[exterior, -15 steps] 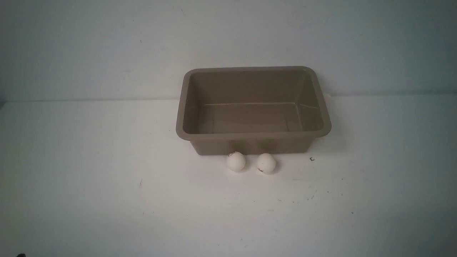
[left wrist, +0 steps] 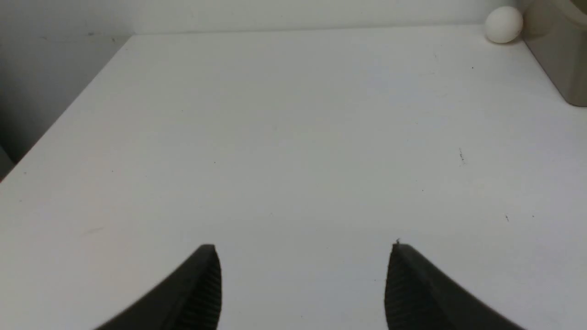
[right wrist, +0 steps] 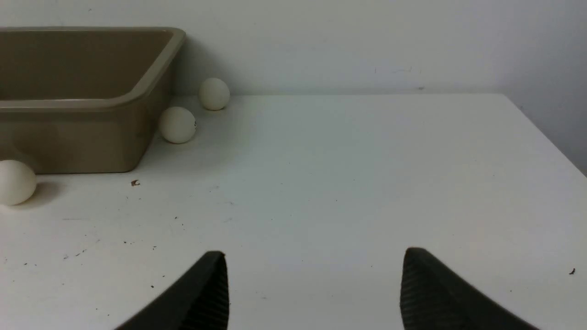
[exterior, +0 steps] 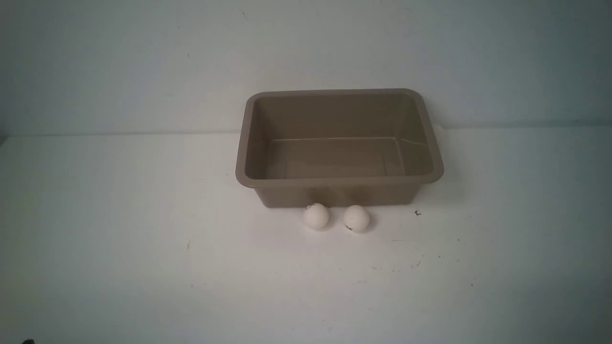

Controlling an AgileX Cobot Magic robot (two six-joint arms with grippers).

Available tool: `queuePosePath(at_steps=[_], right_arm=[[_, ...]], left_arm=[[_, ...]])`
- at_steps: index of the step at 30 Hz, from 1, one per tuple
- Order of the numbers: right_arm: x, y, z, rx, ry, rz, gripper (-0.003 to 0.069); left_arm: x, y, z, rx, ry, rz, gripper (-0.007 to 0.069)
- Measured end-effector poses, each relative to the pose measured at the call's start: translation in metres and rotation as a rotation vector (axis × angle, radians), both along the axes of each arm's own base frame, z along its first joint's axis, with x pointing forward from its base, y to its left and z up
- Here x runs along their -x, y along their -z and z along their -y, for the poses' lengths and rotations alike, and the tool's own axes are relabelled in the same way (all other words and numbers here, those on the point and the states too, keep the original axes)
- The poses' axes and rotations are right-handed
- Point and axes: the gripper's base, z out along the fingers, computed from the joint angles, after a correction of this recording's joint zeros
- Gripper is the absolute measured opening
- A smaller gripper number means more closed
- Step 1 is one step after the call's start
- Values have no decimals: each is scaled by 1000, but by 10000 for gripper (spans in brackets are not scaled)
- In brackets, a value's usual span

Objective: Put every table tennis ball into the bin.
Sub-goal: Use the left arm to clamp the table tennis ball closest to it

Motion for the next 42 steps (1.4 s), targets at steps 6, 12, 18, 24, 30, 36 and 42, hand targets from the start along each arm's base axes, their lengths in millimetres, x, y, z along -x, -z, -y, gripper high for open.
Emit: queuePosePath(at_steps=[6,12,18,24,30,36,42], right_arm=[[0,0,0,0,0,0,461],[0,0,0,0,0,0,461],[0,-1,0,-33,2,17,461],[5,-35,-3,-81,-14,83,461],[32,-107,-8,-77,-49,187,461],[54,-144,-15,-148,-113,247,461],[56,-150,-19,-228,-152,287,461]], left_arm=[[0,0,0,0,0,0,436],[0,0,0,0,0,0,436],[0,0,0,0,0,0,436],[0,0,0,0,0,0,436],[0,0,0,0,0,0,436],[0,0,0,0,0,0,436],[0,0,0,0,0,0,436]])
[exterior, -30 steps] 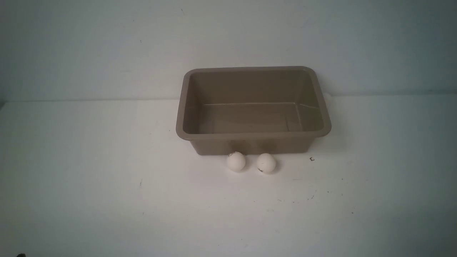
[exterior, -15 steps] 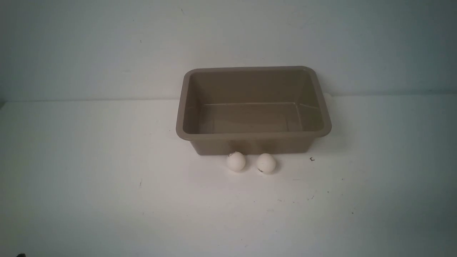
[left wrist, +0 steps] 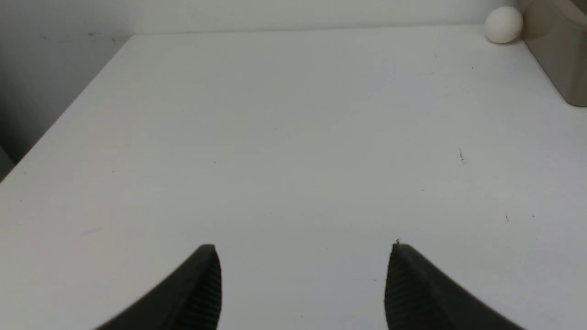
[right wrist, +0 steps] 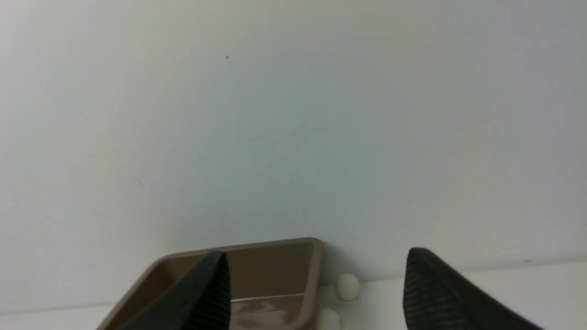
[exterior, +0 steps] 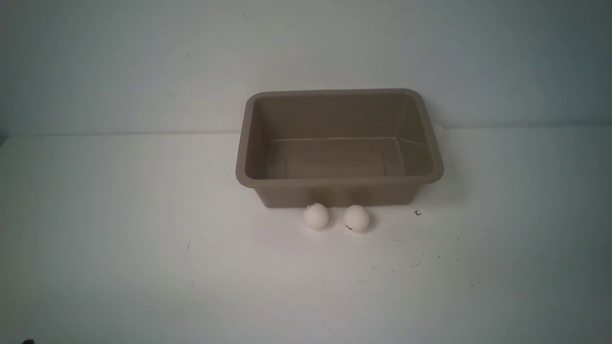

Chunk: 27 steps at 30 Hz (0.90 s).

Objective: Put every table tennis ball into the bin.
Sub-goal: Use the left arm to clamp the table tennis ball closest to it

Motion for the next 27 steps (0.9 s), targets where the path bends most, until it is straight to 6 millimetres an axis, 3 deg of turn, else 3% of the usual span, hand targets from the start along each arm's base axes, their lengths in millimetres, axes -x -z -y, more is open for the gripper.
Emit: queuePosePath(at_steps=[15,22,27], right_arm=[[0,0,-3,-49,-41,-8,461],[1,7,-7,-5,-74,-77,461],[1,11,-9,70,-98,-109,461]], left_arm=[[0,0,0,7,-1,1,436],[-2,-6,3,112,3,82,436],[-4,-15,5,281,-7,191,436]])
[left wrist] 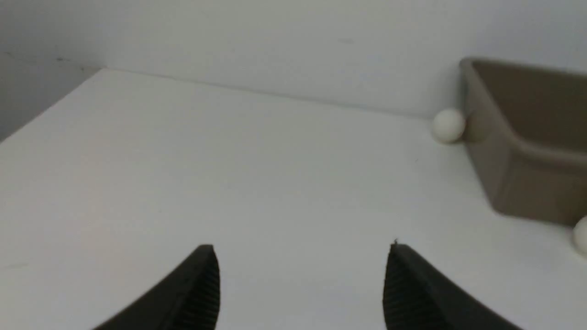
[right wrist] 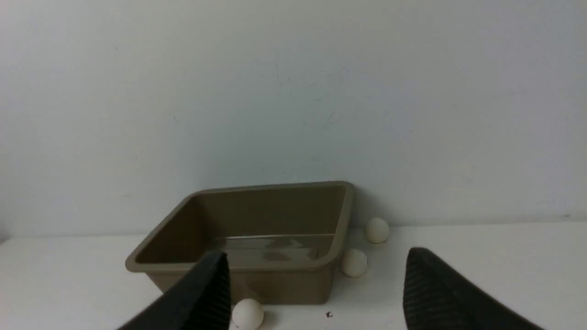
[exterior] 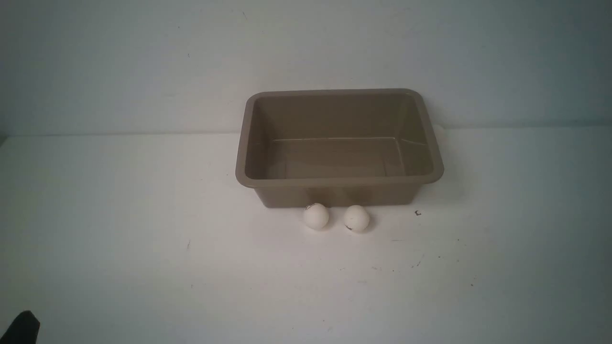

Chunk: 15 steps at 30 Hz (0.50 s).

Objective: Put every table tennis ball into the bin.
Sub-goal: Use the left arm to clamp the table tennis ball closest to it

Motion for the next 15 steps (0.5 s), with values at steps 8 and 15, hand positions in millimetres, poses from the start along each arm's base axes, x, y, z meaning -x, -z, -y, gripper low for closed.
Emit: queuePosePath(at_steps=[8,15], right_arm=[[0,3,-1,29,-17,-24,461],[1,-6,-3,97,-42,-48,461]], left_arm=[[-1,-12,-1,191,-20,145,436],[5,-40,3,134,19,134,436]])
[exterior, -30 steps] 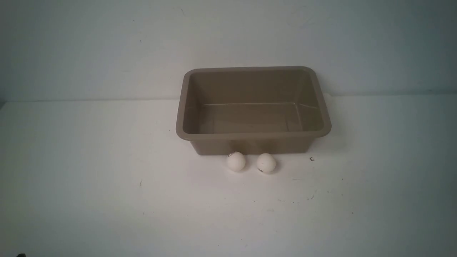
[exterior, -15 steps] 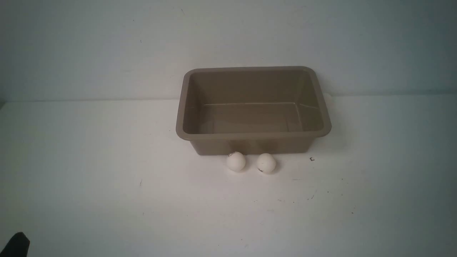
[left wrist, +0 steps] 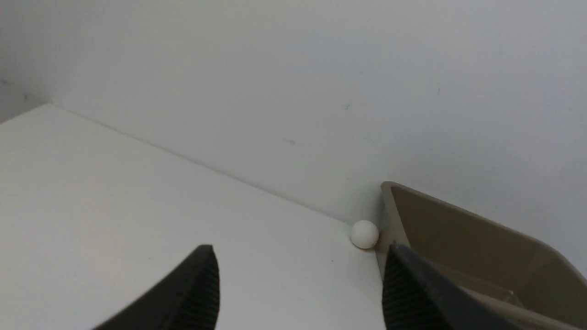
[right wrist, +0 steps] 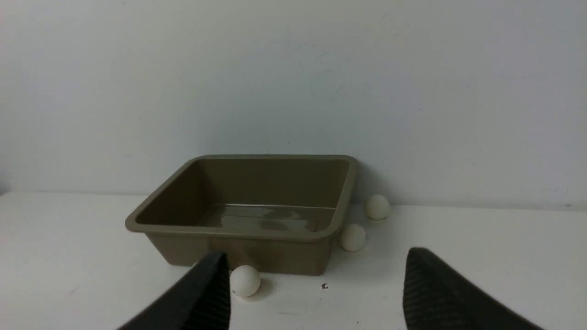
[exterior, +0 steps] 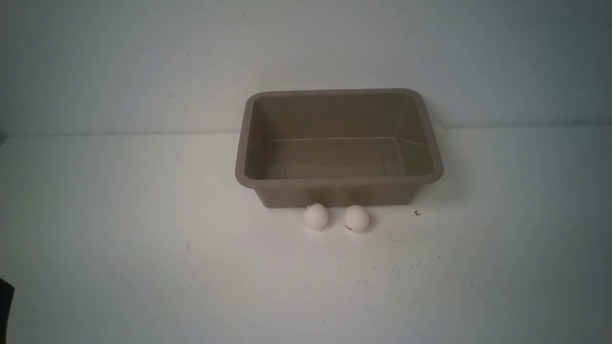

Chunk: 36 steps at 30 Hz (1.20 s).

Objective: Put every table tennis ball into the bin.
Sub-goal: Use the left arm to clamp the table tennis ball closest to it

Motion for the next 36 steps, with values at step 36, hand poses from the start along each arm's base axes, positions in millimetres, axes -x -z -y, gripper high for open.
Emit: queuePosePath(at_steps=[36], right_arm=[[-285,-24,17,154,-108,-361,461]], left_arm=[[-38,-70,9,-397,183,-218,436]])
